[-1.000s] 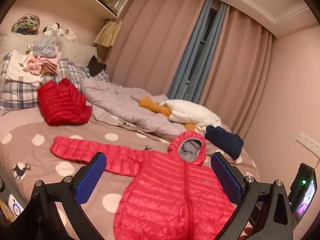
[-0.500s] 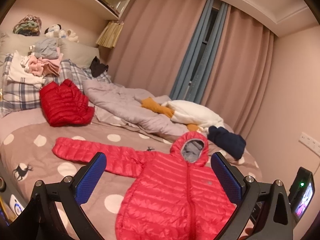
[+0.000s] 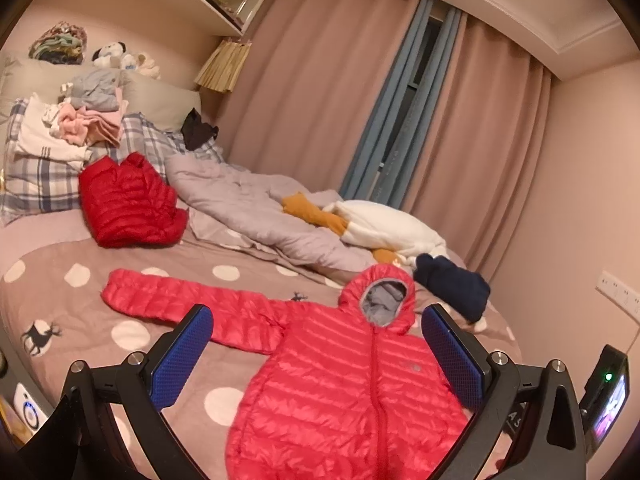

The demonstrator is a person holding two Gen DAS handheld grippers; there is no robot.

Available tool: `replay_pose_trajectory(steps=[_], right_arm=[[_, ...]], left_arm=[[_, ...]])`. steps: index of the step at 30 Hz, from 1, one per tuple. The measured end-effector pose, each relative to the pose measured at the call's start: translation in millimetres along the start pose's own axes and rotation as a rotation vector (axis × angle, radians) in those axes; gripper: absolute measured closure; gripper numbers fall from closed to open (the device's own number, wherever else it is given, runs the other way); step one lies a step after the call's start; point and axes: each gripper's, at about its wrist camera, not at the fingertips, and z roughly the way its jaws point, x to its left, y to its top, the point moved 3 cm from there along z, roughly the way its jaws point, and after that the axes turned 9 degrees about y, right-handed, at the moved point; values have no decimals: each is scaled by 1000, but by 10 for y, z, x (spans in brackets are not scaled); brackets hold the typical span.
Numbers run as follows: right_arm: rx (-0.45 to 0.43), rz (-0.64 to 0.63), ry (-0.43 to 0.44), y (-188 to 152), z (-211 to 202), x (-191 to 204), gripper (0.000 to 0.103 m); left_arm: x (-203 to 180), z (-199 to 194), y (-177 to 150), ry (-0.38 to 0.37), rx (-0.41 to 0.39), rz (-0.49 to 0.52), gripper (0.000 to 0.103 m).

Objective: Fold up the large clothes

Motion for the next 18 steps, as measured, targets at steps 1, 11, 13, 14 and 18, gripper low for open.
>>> replay_pose_trajectory(steps=[1,11,13,14,18], right_arm=[[-2,-2,0,0,-2,6,0],[-2,-44,28,-7,14,136,0],[0,-57,33,-12,18,168,0],[0,-65,37,-14,17,186,0],[-6,-59,45,-16,-5,215,0]], left_arm=[[-1,0,7,0,0,-1,0],[-16,26,28,6,7,18,0],[-17,27,27,10,5,22,0],[-16,27,26,12,4,21,0],[-14,25,26,11,1,20,0]])
